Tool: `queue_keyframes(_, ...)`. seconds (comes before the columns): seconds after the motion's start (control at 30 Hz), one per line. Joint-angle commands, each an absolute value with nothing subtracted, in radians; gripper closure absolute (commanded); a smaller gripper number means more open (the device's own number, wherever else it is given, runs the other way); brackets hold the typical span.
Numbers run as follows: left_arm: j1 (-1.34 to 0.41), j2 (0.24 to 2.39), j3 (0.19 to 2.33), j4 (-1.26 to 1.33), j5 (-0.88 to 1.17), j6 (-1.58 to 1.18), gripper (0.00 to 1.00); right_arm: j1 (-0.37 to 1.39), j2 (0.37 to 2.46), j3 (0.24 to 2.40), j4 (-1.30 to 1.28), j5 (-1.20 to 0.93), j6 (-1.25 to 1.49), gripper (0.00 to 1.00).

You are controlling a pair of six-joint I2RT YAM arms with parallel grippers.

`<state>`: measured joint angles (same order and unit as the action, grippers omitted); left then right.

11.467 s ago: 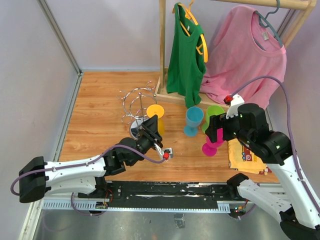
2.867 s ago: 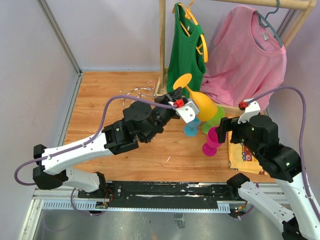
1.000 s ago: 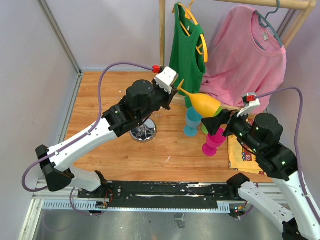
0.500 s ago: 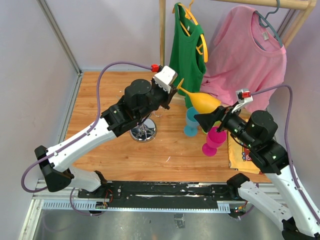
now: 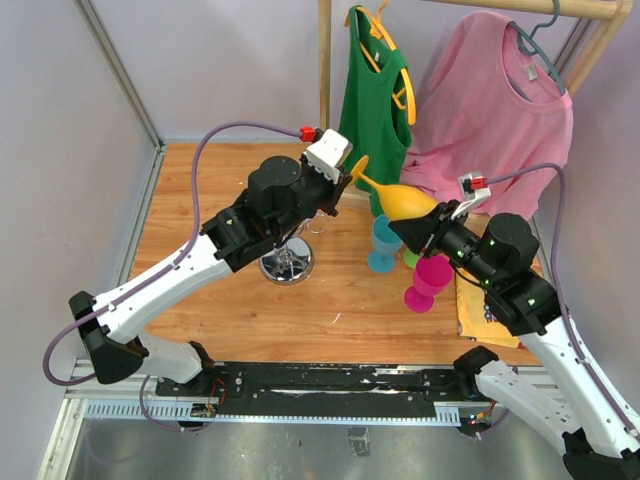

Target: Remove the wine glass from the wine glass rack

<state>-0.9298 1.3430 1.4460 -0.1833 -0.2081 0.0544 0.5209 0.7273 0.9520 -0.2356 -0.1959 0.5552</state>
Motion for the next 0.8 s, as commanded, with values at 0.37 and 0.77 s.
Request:
queue_keyframes(0.37, -0.806, 1.339, 1.502, -0.175, -0.282, 0.098, 0.03, 0.514, 0.670, 1.138, -0.535, -0.068, 0.432, 0.99)
queue_keyframes(0.77, -0.589, 1.402, 1.643, -0.260, -0.378, 0.049, 0.03, 0.633, 0.921, 1.404, -0.936, -0.023, 0.372, 0.99)
